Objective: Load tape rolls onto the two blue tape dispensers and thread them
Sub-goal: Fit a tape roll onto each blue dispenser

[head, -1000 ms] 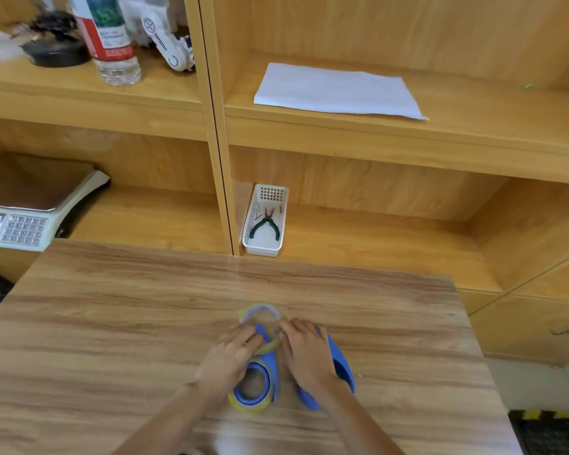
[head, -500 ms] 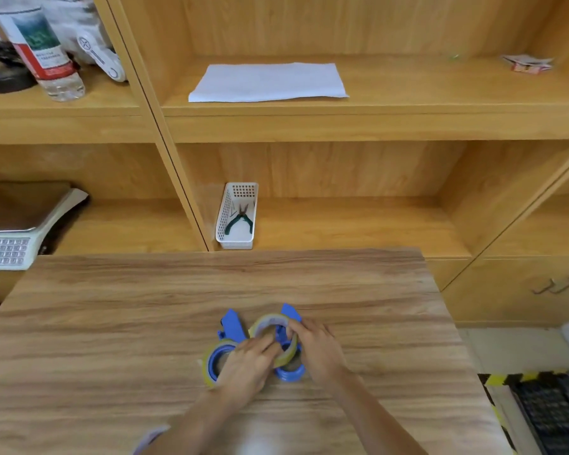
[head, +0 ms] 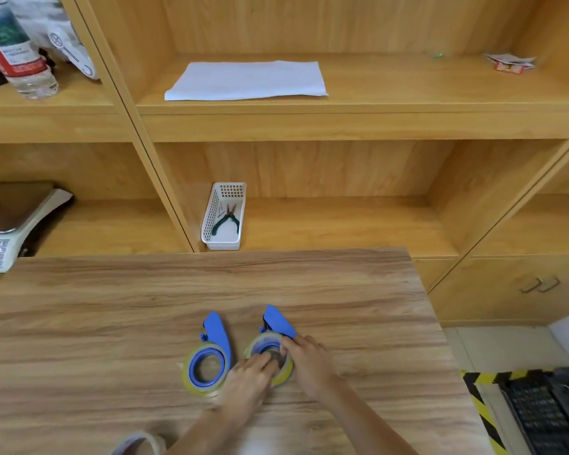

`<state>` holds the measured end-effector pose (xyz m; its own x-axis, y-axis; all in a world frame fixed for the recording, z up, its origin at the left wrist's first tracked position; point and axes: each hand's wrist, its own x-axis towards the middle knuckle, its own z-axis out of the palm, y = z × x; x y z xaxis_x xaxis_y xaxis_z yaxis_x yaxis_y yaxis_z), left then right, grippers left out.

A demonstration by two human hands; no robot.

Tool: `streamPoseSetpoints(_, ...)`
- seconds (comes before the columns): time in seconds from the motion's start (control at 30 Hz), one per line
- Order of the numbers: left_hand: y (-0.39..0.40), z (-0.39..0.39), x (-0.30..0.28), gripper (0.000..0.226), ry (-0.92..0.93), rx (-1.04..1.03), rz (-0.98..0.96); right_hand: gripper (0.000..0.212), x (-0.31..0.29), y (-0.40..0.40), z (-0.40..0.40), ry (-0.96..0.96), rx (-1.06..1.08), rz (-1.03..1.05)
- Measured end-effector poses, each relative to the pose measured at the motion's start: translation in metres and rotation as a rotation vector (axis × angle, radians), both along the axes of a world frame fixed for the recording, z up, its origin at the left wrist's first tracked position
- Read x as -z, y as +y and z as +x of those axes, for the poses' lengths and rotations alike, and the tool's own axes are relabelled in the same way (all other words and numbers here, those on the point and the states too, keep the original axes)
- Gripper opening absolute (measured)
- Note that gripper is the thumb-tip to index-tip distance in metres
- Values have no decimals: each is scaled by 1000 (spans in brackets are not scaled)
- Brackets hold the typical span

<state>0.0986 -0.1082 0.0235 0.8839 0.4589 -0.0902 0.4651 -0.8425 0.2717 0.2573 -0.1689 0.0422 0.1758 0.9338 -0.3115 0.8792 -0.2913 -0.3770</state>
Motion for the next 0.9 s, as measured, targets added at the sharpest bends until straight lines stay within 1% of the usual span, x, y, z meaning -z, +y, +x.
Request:
streamPoseSetpoints(0.13, -1, 6, 2, 56, 15, 17, 4, 29, 3, -1, 2, -36, 15, -21)
streamPoseSetpoints(0.3, 1, 8, 12, 55, 17, 2, -51, 37, 10, -2, 0, -50, -14, -85)
streamPoseSetpoints(0.37, 1, 9, 13, 59, 14, -9, -71, 40, 12, -2, 1, -63, -27, -89)
streamPoseSetpoints(0.5, 1, 6, 23, 75, 13, -7, -91, 45, 15, -1, 6, -66, -32, -52)
streamPoseSetpoints(0.6, 3, 0, 29, 77, 33, 10, -86, 42, 16, -2, 11, 5, 38, 54)
streamPoseSetpoints(0.7, 7, -3, 29, 61, 83, 16, -36, 45, 21, -2, 16, 94, 214, 108)
streamPoseSetpoints(0.77, 8, -4, 29, 58, 114, 12, -20, 45, 23, -2, 17, 100, 283, 46)
streamPoseSetpoints(0.83, 8, -5, 29, 60, 115, 7, -12, 46, 24, -1, 16, 78, 280, -51)
streamPoseSetpoints(0.9, 9, -5, 29, 60, 113, 9, -3, 45, 26, -1, 16, 91, 281, -98)
